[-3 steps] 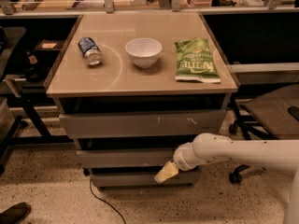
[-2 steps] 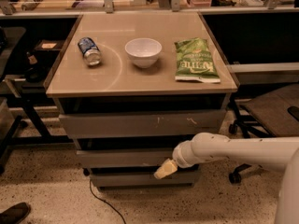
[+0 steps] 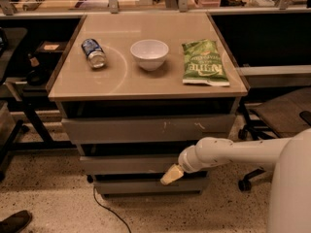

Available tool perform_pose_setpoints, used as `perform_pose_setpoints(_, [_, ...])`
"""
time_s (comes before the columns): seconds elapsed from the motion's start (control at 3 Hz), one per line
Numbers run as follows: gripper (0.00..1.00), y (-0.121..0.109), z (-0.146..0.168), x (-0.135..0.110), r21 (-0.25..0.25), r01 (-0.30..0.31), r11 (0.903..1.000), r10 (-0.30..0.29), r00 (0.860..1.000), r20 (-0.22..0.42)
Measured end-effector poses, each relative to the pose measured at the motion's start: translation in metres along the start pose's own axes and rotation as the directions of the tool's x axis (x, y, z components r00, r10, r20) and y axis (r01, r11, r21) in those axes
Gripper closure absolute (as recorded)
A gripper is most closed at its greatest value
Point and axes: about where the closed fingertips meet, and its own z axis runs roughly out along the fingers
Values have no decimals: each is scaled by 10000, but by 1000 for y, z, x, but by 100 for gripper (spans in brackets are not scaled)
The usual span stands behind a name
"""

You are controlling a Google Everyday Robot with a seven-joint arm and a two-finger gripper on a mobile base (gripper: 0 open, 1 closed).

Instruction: Open middle drawer

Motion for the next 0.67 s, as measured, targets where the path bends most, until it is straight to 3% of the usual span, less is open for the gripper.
perform_pose_setpoints(0.67, [0,1,24,4,-292,525,9982,-540,9971,-529])
